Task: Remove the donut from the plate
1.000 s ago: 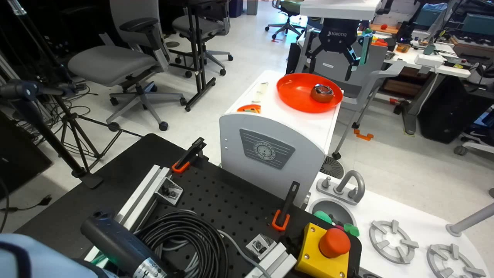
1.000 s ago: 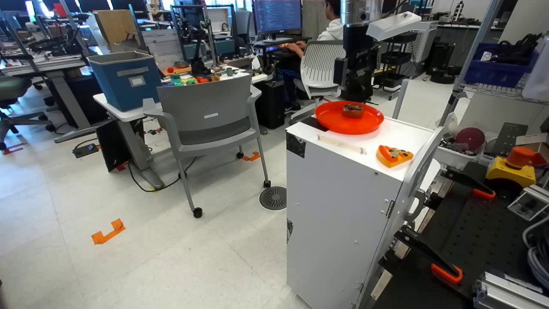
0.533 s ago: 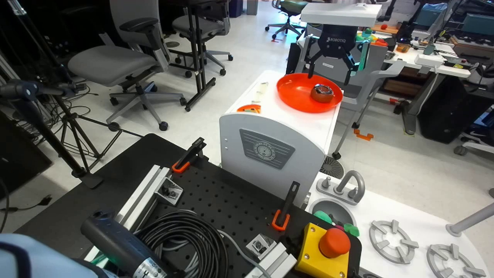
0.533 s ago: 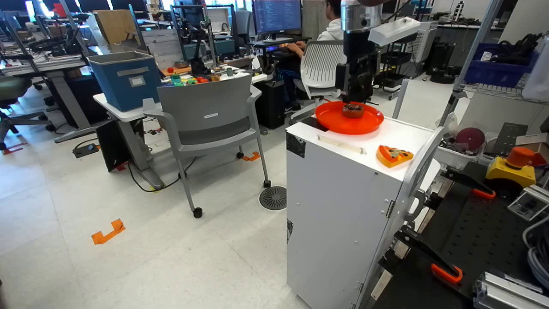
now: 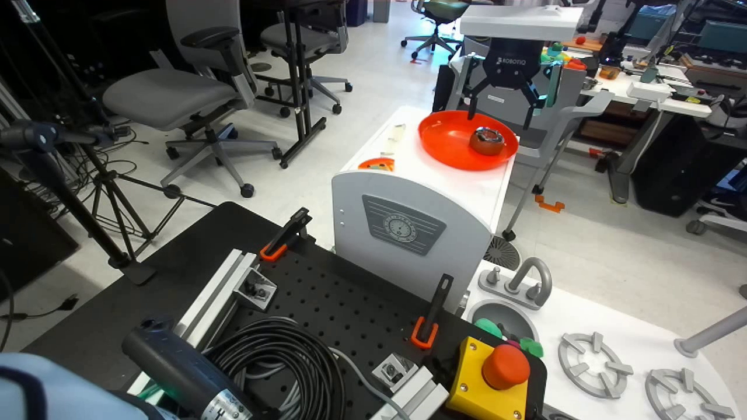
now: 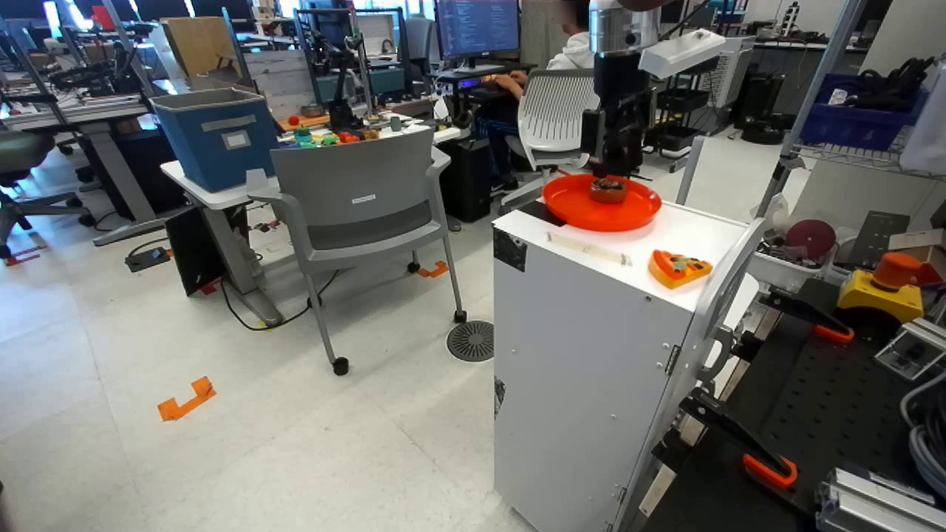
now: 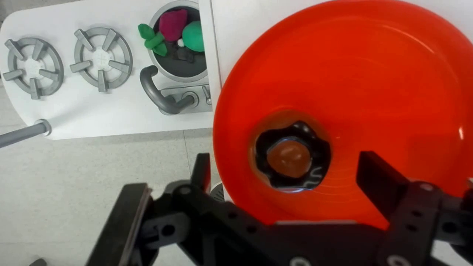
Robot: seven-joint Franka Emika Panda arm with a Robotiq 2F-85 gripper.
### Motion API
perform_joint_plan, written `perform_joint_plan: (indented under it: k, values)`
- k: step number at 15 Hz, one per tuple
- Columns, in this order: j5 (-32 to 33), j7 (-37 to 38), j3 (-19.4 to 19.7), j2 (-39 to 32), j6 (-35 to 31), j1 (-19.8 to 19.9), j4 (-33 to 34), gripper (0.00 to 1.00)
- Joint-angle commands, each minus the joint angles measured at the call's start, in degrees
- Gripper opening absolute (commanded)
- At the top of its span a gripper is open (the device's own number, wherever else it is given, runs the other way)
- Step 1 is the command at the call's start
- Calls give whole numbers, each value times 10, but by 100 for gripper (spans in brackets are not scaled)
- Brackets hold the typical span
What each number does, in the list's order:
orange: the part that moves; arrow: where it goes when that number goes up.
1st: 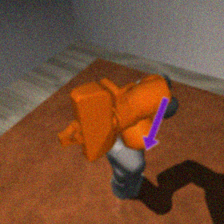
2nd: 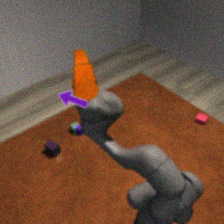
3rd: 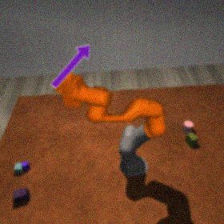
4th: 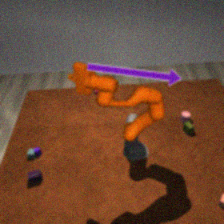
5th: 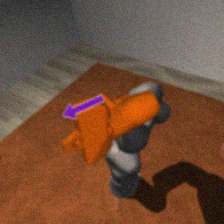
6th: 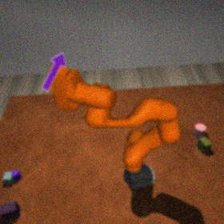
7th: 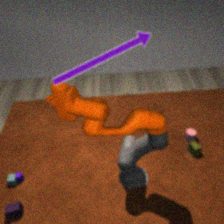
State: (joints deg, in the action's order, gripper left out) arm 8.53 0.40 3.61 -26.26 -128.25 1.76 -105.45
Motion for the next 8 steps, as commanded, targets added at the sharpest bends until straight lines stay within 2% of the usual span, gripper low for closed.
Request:
perform_joint_plan:
  k: [1,8]
  values:
    - [-16,-33,-10,-2,20,10,8,100]
    - [-23,-46,-8,-6,64,9,20,100]
